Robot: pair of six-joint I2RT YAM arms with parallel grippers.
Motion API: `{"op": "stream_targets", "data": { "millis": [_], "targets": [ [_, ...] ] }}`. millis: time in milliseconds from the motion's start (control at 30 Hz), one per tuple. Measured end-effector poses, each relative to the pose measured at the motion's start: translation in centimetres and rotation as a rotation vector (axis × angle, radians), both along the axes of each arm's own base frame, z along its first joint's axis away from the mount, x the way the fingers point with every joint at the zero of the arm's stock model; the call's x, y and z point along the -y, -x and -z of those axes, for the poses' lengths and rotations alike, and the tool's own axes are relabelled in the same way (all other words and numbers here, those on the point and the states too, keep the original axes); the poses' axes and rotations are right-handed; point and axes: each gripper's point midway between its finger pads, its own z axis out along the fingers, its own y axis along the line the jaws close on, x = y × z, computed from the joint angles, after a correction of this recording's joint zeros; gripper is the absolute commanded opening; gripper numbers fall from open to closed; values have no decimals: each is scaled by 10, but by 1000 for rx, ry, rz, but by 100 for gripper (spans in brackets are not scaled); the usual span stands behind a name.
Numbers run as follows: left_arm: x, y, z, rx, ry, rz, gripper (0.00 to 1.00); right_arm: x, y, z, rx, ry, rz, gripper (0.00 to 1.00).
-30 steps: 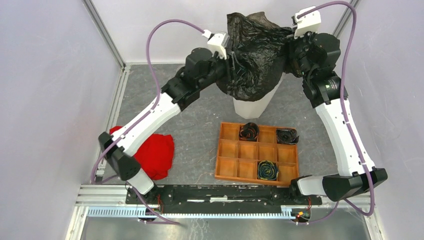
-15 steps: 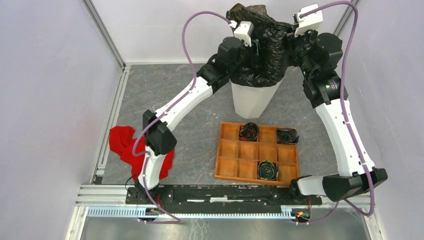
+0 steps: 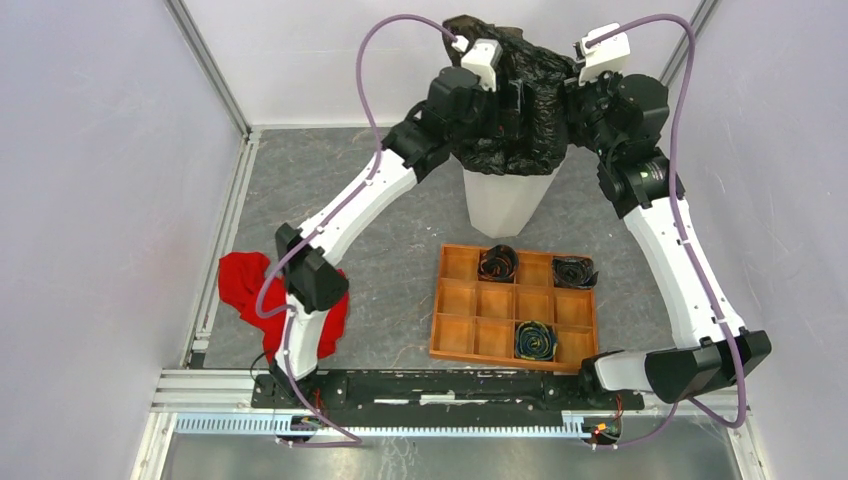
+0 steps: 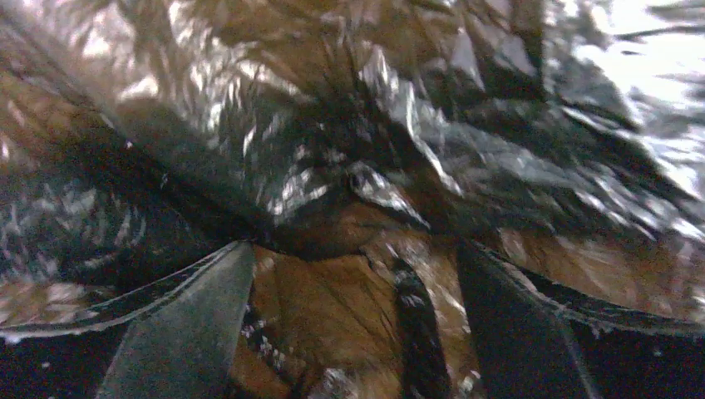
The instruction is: Put the trash bags into the trash bin
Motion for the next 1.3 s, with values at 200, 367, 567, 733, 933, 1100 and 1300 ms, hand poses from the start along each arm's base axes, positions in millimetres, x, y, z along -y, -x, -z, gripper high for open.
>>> {"op": "stream_targets", "data": {
  "millis": [200, 367, 567, 733, 933, 1100, 1300],
  "targets": [
    [-43, 37, -67, 78, 1, -11, 100, 0, -3, 16, -32, 9, 3, 0],
    [-95, 70, -93, 99, -9, -93, 100, 1, -4, 23, -47, 13, 3, 0],
    [-114, 80, -58, 36, -79, -117, 85, 1, -1, 19, -34, 10, 3, 0],
    [-92, 73, -10, -61, -142, -59, 56, 2, 2, 17, -28, 8, 3, 0],
    [-51, 57, 9, -118, -117, 31, 33, 0, 3, 15, -24, 7, -11, 0],
    [-23, 45, 4, -124, -56, 78, 30, -4, 4, 16, -22, -3, -31, 0],
    [-9, 25, 29, -147, -66, 50, 36, -15, 2, 32, -45, -33, -81, 0]
  ]
}}
